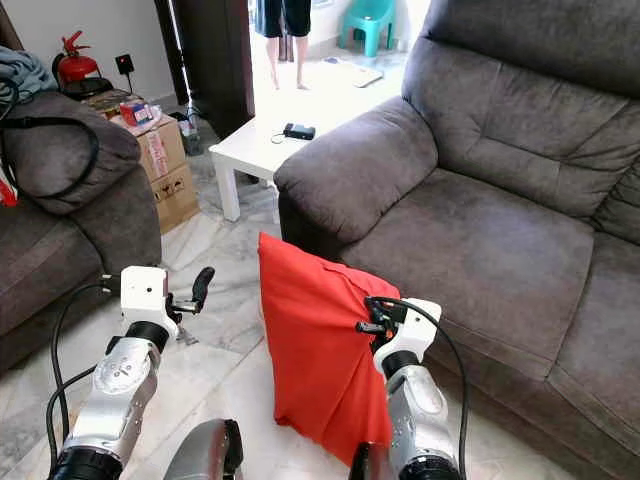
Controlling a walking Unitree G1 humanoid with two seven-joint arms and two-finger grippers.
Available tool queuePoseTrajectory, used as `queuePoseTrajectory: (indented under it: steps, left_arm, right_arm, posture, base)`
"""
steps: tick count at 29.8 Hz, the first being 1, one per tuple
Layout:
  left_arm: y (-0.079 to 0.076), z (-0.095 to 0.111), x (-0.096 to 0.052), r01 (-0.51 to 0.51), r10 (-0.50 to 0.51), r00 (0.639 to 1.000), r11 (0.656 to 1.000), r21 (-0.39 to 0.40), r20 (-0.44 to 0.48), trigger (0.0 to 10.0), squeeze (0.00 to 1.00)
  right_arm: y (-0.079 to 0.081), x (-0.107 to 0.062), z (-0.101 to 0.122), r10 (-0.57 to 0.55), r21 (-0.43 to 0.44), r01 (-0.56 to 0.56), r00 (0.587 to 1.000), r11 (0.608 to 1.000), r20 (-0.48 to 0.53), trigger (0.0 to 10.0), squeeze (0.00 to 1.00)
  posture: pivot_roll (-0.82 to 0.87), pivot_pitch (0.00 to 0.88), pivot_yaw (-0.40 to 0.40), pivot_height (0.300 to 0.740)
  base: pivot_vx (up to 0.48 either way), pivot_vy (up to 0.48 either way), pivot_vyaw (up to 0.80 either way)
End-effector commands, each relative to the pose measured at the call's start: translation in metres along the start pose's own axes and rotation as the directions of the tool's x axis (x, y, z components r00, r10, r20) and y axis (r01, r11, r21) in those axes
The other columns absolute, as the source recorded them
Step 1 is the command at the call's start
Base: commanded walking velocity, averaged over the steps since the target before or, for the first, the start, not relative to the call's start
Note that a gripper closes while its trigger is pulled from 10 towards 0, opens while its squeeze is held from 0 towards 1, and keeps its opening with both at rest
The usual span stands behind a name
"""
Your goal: Move the pillow to the sofa from floor
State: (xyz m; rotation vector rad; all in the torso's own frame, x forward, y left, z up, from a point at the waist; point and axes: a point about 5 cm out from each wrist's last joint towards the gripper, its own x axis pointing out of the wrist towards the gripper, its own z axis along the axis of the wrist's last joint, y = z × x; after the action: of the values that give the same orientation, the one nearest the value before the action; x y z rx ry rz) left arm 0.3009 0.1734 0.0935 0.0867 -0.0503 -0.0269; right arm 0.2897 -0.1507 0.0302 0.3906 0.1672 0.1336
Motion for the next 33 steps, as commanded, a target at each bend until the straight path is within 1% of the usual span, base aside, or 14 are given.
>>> queuePoseTrajectory:
  steps: [1, 5, 8, 10, 24, 28, 33]
  left_arm:
    - [0.000, 0.004, 0.002, 0.008, -0.008, 1.000, 1.000, 0.008, 0.010, 10.0, 0.00]
    - [0.000, 0.004, 0.002, 0.007, -0.007, 1.000, 1.000, 0.008, 0.010, 10.0, 0.00]
    - [0.001, 0.004, 0.002, 0.005, -0.006, 1.000, 1.000, 0.009, 0.011, 10.0, 0.00]
    - [0.001, 0.004, 0.002, 0.006, -0.006, 1.000, 1.000, 0.010, 0.011, 10.0, 0.00]
    - [0.002, 0.005, 0.004, 0.010, -0.010, 1.000, 1.000, 0.011, 0.010, 10.0, 0.00]
    - [0.003, 0.005, 0.005, 0.010, -0.010, 1.000, 1.000, 0.013, 0.009, 10.0, 0.00]
    - [0.003, 0.004, 0.005, 0.010, -0.011, 1.000, 1.000, 0.015, 0.006, 10.0, 0.00]
  right_arm:
    - [0.005, 0.009, 0.027, 0.029, -0.034, -0.024, 0.992, 0.999, 0.126, 10.0, 0.00]
    - [0.005, 0.008, 0.027, 0.028, -0.033, -0.024, 0.992, 0.999, 0.126, 10.0, 0.00]
    - [0.005, 0.009, 0.027, 0.028, -0.032, -0.024, 0.992, 0.999, 0.125, 10.0, 0.00]
    - [0.005, 0.009, 0.026, 0.029, -0.032, -0.025, 0.992, 0.999, 0.124, 10.0, 0.00]
    - [0.007, 0.011, 0.030, 0.033, -0.037, -0.028, 0.991, 0.999, 0.131, 10.0, 0.00]
    - [0.007, 0.012, 0.038, 0.047, -0.046, -0.041, 0.987, 0.998, 0.155, 10.0, 0.00]
    - [0.005, 0.011, 0.051, 0.076, -0.078, -0.062, 0.980, 0.995, 0.184, 10.0, 0.00]
  posture:
    - [0.09, 0.000, -0.066, 0.692]
    - [0.09, 0.000, -0.067, 0.707]
    - [0.09, 0.000, -0.066, 0.733]
    - [0.10, 0.000, -0.066, 0.740]
    - [0.09, 0.000, -0.060, 0.740]
    - [0.09, 0.000, -0.057, 0.740]
    - [0.09, 0.000, -0.054, 0.740]
  base:
    - [0.000, 0.000, 0.00]
    - [0.000, 0.000, 0.00]
    - [0.000, 0.000, 0.00]
    - [0.000, 0.000, 0.00]
    - [0.000, 0.000, 0.00]
    - [0.000, 0.000, 0.00]
    - [0.000, 0.000, 0.00]
